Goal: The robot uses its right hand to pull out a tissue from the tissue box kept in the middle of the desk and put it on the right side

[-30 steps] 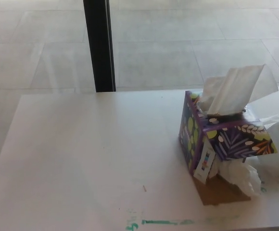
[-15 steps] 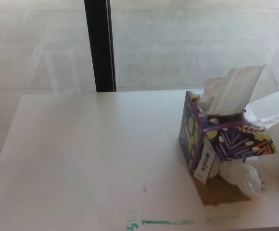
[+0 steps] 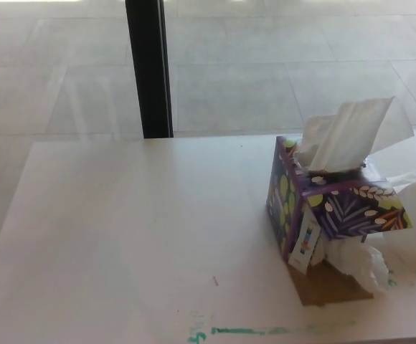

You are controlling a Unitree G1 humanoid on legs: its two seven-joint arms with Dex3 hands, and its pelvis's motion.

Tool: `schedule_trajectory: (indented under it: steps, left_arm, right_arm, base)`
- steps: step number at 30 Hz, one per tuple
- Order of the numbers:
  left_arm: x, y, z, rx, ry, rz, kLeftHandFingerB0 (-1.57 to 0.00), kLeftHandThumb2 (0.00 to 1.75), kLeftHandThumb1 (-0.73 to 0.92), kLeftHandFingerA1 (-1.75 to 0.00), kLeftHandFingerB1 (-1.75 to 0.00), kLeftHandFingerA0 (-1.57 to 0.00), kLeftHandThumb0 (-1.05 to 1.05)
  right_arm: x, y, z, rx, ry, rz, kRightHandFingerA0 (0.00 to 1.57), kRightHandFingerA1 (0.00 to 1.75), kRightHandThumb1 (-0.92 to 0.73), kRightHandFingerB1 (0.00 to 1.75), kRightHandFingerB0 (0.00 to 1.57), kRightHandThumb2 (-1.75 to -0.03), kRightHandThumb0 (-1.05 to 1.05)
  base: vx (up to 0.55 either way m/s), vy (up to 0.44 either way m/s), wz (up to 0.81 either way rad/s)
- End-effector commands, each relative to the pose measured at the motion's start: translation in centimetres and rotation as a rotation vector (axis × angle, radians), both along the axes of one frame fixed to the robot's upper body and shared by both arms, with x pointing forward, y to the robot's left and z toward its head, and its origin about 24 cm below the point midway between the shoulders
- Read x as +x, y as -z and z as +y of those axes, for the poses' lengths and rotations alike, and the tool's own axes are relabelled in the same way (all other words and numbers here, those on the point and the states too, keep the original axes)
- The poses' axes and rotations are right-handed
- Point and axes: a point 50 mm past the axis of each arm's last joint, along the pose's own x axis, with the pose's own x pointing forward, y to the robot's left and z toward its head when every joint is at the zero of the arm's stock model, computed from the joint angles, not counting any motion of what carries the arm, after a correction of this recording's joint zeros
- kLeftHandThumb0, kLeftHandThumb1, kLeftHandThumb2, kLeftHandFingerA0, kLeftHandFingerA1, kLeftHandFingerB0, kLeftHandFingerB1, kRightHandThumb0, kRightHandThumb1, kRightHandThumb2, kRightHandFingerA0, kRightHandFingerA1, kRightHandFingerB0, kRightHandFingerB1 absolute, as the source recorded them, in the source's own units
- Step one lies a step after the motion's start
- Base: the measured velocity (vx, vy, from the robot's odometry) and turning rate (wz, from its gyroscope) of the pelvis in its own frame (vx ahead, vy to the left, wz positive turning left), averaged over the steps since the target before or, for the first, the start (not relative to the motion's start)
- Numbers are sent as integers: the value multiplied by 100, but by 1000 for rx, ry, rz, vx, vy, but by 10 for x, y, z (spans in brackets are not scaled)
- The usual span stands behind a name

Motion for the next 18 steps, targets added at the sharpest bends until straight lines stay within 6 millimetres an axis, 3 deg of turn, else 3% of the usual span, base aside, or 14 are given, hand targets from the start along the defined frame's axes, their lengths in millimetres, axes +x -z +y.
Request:
schedule_trajectory:
  steps: [1,2,3,6,8,9,12,13,16,18]
  left_arm:
    - [5,-2,3,37,-3,-26,-48,90,77,-54,-49,-59,-92]
    - [6,-2,4,35,-1,-29,-51,73,92,-50,-44,-62,-86]
    - [9,-1,3,36,-6,-34,-52,73,92,-50,-44,-63,-85]
    - [13,0,3,33,8,-37,-48,74,92,-51,-44,-61,-85]
    - [12,0,3,34,12,-29,-48,74,92,-50,-44,-62,-84]
    - [12,0,3,36,28,-14,-50,75,92,-51,-44,-64,-86]
    - [10,1,2,30,25,10,-48,73,92,-50,-43,-61,-87]
    - [10,0,2,31,53,16,-47,75,92,-51,-43,-60,-86]
    - [12,1,2,28,43,14,-51,71,92,-50,-44,-61,-87]
    - [14,1,2,35,48,15,-51,72,92,-50,-43,-63,-86]
  right_arm:
    - [-148,95,-38,459,673,-732,89,114,-57,72,57,-60,-40]
    - [-156,108,-33,428,706,-668,95,115,-58,72,58,-59,-48]
    - [-165,123,-24,442,740,-645,93,115,-55,78,60,-61,-48]
    - [-175,144,-12,499,796,-591,103,134,-54,76,63,-61,-51]
    - [-180,155,-7,534,834,-552,110,130,-53,74,64,-60,-50]
    - [-183,160,-6,597,869,-568,97,124,-50,80,66,-61,-48]
    - [-190,166,-5,717,945,-610,100,126,-48,84,66,-65,-46]
    - [-191,167,-4,717,954,-605,90,120,-49,85,68,-65,-47]
    - [-201,171,-3,778,1023,-630,86,104,-49,80,68,-62,-46]
    - [-203,173,-3,812,1047,-633,86,109,-46,83,72,-68,-42]
  base:
    - [0,0,0]
    - [0,0,0]
    - [0,0,0]
    - [0,0,0]
    - [0,0,0]
    - [0,0,0]
    - [0,0,0]
    - [0,0,0]
    - [0,0,0]
    - [0,0,0]
